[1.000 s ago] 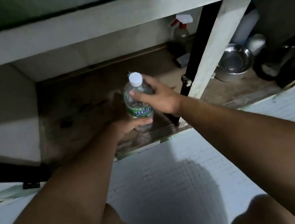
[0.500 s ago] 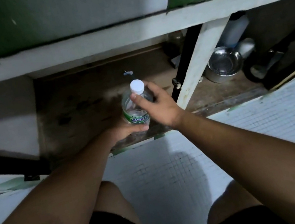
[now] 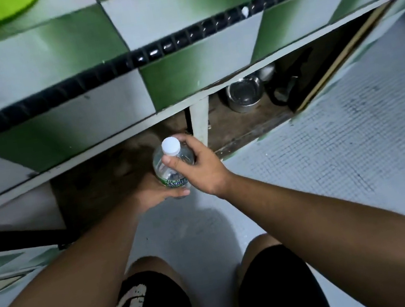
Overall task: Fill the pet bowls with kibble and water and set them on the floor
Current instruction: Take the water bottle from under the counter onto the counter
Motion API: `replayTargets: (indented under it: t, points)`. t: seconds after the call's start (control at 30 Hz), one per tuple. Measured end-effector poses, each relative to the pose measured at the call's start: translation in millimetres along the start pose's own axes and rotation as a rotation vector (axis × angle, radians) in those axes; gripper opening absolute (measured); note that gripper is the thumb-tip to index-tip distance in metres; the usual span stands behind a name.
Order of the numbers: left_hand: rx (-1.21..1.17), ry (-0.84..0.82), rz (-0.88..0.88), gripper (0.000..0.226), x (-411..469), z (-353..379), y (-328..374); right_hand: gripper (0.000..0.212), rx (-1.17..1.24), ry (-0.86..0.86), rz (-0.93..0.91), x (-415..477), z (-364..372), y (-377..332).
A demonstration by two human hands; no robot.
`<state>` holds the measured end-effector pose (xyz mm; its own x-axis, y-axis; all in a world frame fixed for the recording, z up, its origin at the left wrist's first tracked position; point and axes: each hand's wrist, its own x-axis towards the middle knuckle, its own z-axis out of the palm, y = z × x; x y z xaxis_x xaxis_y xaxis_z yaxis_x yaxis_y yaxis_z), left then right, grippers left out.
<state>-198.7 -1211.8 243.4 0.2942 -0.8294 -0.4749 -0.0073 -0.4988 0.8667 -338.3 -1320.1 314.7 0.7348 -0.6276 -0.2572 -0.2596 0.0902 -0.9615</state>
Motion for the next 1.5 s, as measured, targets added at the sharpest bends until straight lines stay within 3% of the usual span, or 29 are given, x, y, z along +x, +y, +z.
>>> replayTargets:
  t: [0.4,0.53,0.7,0.83,1.07,1.17,1.3,1.5]
  points:
    - [0.049,-0.160,0.079,0.074,-106.5,50.3,198.6,0.053,-0.051,0.159,-0.039,-120.3,-78.2,-183.7]
    - [0.124,-0.146,0.091,0.075,-128.5,61.0,262.3,0.053,-0.068,0.215,-0.076,-146.3,-106.7,-236.7]
    - [0.154,-0.153,0.115,0.056,-141.8,74.3,325.9,0.055,-0.129,0.299,-0.140,-164.6,-135.7,-291.4]
    - [0.188,-0.138,0.152,0.065,-141.0,82.1,371.4,0.065,-0.131,0.362,-0.152,-167.0,-164.2,-330.1]
    - [0.173,-0.046,0.292,0.070,-113.4,88.8,443.2,0.077,-0.176,0.472,-0.178,-135.8,-205.3,-388.4]
    - [0.184,0.021,0.350,0.087,-88.4,81.9,471.9,0.079,-0.196,0.541,-0.171,-108.4,-219.9,-408.4]
    - [0.164,0.064,0.391,0.071,-43.7,69.8,505.4,0.081,-0.184,0.610,-0.183,-66.3,-238.6,-433.5]
    - [0.174,0.070,0.439,0.070,29.8,46.4,556.0,0.094,-0.141,0.671,-0.172,11.3,-263.8,-466.9]
